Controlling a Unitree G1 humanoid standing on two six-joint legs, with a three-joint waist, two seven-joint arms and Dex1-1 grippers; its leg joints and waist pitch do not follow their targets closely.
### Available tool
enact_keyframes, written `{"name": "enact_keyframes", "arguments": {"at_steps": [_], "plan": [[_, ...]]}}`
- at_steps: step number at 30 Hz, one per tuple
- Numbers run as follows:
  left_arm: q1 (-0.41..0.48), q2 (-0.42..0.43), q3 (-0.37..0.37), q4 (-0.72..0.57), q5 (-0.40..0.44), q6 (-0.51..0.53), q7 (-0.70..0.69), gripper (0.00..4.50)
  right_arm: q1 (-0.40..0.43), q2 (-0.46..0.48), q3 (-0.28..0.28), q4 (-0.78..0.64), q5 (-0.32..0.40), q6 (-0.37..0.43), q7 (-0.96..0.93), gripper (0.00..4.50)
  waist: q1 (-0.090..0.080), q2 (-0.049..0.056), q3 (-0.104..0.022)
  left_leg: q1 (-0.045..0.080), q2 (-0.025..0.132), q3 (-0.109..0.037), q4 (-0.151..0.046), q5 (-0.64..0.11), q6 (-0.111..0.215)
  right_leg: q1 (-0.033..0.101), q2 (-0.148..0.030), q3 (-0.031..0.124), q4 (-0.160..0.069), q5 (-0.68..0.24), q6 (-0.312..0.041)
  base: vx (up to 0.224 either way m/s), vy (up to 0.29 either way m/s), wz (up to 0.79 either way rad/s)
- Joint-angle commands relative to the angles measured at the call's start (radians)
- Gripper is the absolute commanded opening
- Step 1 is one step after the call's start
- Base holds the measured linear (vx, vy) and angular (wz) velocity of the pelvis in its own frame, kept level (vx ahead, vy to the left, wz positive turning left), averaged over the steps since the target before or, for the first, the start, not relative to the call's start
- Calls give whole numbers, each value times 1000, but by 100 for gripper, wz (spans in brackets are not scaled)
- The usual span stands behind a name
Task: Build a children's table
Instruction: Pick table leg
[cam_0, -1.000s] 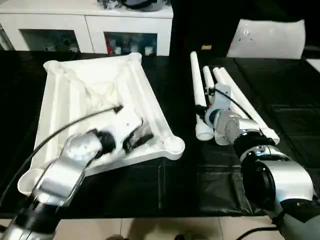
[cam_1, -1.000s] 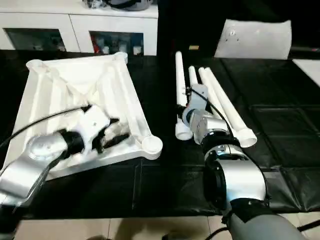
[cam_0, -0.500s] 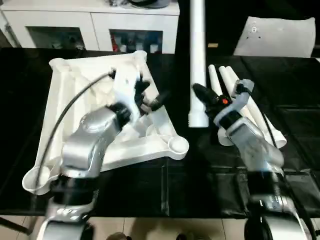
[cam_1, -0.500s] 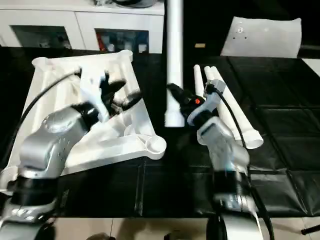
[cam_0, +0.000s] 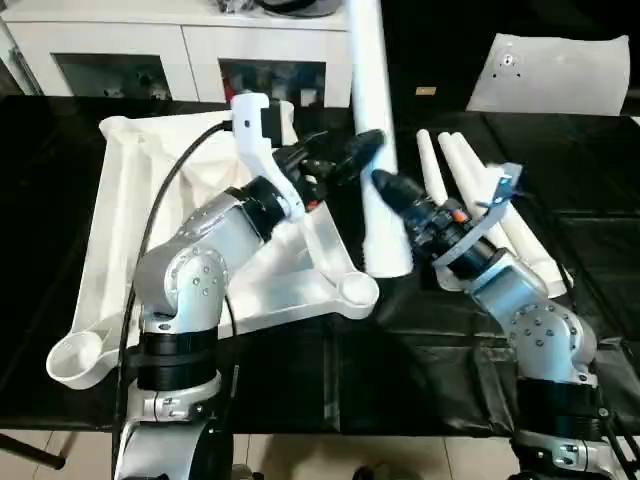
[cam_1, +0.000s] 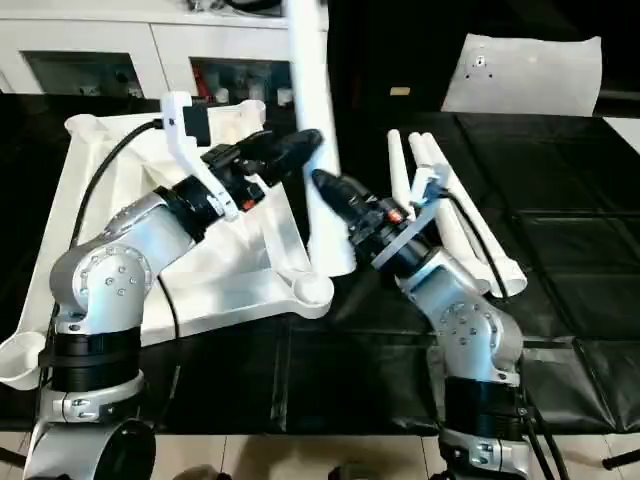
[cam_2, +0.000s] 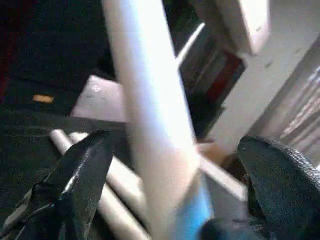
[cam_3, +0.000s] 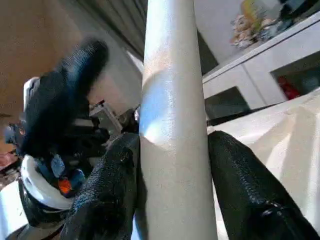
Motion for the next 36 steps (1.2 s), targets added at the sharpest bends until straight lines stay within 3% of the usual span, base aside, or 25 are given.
{"name": "enact_keyframes", "arguments": {"at_steps": [1, 7, 9, 11, 13, 14, 15, 16, 18, 19, 21, 23, 25, 28, 31, 36], "plan": [[-1, -14, 28, -33, -61, 40, 12, 450, 5, -16, 11, -57, 18, 20, 13, 178, 5, 1, -81, -6, 31, 1, -64, 36, 77, 75, -66, 44, -67, 15, -264, 0, 0, 0], [6, -13, 32, -44, -122, 62, 11, 450, 9, -34, 53, -76, -21, -4, 20, 178, 6, -3, -78, -3, 31, 3, -65, 13, 78, 74, -66, 44, -75, -51, -240, 0, 0, 0], [12, -5, 16, -39, -81, 46, 29, 450, 5, -38, 79, -87, -77, -44, 4, 178, 6, -3, -77, -4, 33, 2, -67, 9, 65, 73, -66, 44, -76, -80, -223, 0, 0, 0], [14, -8, 12, -37, -47, 34, 71, 418, 2, -41, 107, -98, -130, -84, -11, 178, 4, -6, -78, -4, 33, 1, -66, 18, 60, 73, -66, 44, -75, -77, -211, 0, 0, 0], [15, -7, 8, -38, -35, 33, 88, 410, 2, -40, 114, -103, -141, -93, -16, 178, 3, -6, -78, -4, 33, 2, -65, 20, 61, 73, -67, 45, -75, -70, -211, 0, 0, 0], [16, -4, 5, -40, -32, 33, 100, 410, 1, -39, 118, -106, -146, -97, -21, 178, 1, -13, -78, -4, 32, 3, -65, 20, 64, 73, -66, 46, -76, -70, -209, 0, 0, 0], [19, -3, 1, -42, -28, 28, 102, 410, 3, -38, 128, -109, -159, -108, -26, 178, 3, -8, -79, -4, 32, 2, -65, 27, 65, 73, -66, 46, -73, -65, -210, 0, 0, 0], [25, 0, -8, -47, -17, 16, 108, 410, 5, -35, 150, -116, -190, -132, -36, 178, 3, -14, -79, -5, 33, 2, -65, 29, 67, 72, -67, 46, -74, -64, -207, 0, 0, 0], [38, 25, -38, -51, 28, 0, 122, 410, 15, -23, 215, -123, -283, -206, -65, 178, 1, -11, -79, -7, 31, 2, -64, 40, 67, 73, -66, 46, -71, -56, -200, 0, 0, 0], [38, 25, -38, -51, 28, 0, 122, 410, 15, -23, 215, -123, -283, -206, -65, 178, 1, -10, -80, -5, 33, 2, -63, 41, 66, 70, -67, 46, -70, -55, -198, 0, 0, 0], [35, 19, -26, -42, 30, 4, 145, 410, 17, -24, 236, -120, -321, -236, -73, 178, -1, -11, -78, -5, 32, 3, -64, 30, 61, 71, -67, 47, -71, -65, -197, 0, 0, 0], [27, 2, 6, -39, 20, 13, 188, 410, 20, -24, 286, -110, -419, -314, -106, 178, -2, -11, -77, -4, 33, 3, -65, 20, 50, 69, -66, 46, -72, -76, -195, 0, 0, 0], [25, -17, 29, -45, 14, -7, 221, 410, 18, -16, 309, -103, -453, -347, -122, 178, -4, -8, -76, -4, 30, 4, -64, 6, 46, 70, -64, 48, -73, -74, -199, 0, 0, 0], [35, -19, 6, -50, 39, -58, 219, 410, 19, -21, 336, -81, -513, -397, -147, 178, -3, -11, -77, -5, 30, 3, -65, 6, 52, 71, -64, 48, -72, -67, -191, 0, 0, 0], [40, -16, -10, -49, 59, -74, 229, 410, 23, -18, 349, -60, -548, -442, -159, 178, -4, -9, -77, -5, 31, 2, -65, 8, 54, 70, -64, 48, -70, -53, -192, 0, 0, 0], [34, -39, -6, -43, 86, -45, 322, 363, 32, -2, 354, -37, -572, -495, -175, 178, -5, -8, -79, -5, 32, 2, -63, 2, 61, 72, -62, 48, -67, -23, -204, 0, 0, 0]]}}
